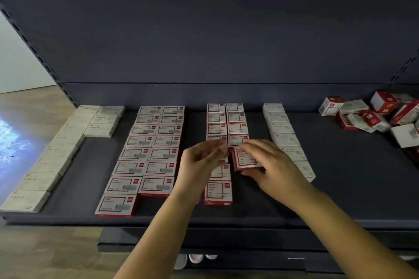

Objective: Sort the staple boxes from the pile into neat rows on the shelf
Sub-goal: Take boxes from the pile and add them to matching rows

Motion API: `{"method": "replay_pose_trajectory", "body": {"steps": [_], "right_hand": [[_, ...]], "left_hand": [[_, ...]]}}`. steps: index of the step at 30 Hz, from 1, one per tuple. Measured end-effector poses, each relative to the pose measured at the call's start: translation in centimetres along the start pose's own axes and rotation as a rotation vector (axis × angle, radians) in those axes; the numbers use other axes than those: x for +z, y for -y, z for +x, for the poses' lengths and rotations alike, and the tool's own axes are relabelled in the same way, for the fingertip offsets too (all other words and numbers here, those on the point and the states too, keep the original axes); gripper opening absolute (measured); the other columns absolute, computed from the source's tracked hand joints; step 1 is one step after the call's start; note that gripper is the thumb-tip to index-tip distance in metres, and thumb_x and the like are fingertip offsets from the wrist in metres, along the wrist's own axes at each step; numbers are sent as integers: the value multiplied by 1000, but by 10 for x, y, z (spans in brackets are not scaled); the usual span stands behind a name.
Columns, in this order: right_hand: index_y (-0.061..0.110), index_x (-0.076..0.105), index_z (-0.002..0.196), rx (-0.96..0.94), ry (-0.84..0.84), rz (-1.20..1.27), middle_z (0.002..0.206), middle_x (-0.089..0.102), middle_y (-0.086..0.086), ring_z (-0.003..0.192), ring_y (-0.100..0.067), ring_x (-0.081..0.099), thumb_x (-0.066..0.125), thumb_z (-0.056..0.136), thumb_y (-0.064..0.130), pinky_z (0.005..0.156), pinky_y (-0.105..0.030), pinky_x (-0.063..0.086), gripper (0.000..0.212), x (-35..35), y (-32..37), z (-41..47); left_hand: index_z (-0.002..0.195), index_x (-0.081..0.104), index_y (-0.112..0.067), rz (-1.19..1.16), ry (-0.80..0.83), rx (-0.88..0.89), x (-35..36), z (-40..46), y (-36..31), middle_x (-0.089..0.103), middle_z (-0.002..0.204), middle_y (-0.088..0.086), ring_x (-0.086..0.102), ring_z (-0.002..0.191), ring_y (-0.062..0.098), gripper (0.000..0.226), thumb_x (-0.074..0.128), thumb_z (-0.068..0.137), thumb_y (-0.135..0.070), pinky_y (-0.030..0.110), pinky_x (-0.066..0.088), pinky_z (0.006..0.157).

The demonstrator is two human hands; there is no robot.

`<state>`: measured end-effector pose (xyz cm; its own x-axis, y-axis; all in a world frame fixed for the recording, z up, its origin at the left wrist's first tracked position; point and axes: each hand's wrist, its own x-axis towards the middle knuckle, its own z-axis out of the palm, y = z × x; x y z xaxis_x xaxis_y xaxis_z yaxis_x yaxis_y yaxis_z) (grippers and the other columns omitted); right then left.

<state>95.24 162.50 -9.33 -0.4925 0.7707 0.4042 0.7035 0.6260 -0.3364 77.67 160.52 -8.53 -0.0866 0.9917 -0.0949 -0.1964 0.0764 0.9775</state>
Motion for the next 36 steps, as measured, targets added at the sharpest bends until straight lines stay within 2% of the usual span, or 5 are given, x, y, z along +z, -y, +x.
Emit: {"method": "replay_pose_trajectory", "body": {"steps": [6, 12, 22, 28, 36], "right_hand": [[11, 69, 104, 124, 25, -107, 108, 65, -7, 90, -31, 64, 88, 51, 2, 74, -38, 56, 57, 39, -10, -13], [15, 67, 112, 340, -86, -163, 117, 55, -17, 95, -34, 61, 87, 58, 12, 68, -41, 56, 57, 46, -4, -15], [-1, 70, 96, 329, -183, -9, 93, 62, -12, 85, -11, 59, 82, 53, -11, 81, -10, 41, 46, 56, -10, -4], [1, 71, 97, 382, -169, 27, 108, 59, -20, 88, -24, 66, 81, 58, -10, 83, -38, 52, 42, 61, -9, -7], [12, 60, 121, 465, 1, 9, 119, 59, -3, 111, -22, 55, 62, 85, 8, 89, -30, 48, 36, 46, 1, 0]], "left_hand": [[121, 60, -17, 899, -30, 338, -34, 9, 30, 52, 119, -4, 53, 104, 7, 33, 62, 89, -18, 16, 48, 86], [134, 50, -20, 939, 123, 258, -31, 10, 36, 48, 125, -4, 48, 99, -1, 43, 57, 92, -24, -2, 41, 67], [135, 48, -18, 926, 114, 242, -33, 13, 41, 48, 133, -1, 53, 108, 4, 44, 56, 92, -24, -4, 37, 72], [133, 52, -18, 998, 138, 263, -29, 14, 37, 47, 136, -2, 54, 113, 9, 38, 52, 95, -25, 8, 41, 86], [117, 63, -15, 1146, 152, 272, -19, 19, 29, 56, 120, -1, 59, 104, 11, 28, 49, 96, -27, 12, 43, 80]]}}
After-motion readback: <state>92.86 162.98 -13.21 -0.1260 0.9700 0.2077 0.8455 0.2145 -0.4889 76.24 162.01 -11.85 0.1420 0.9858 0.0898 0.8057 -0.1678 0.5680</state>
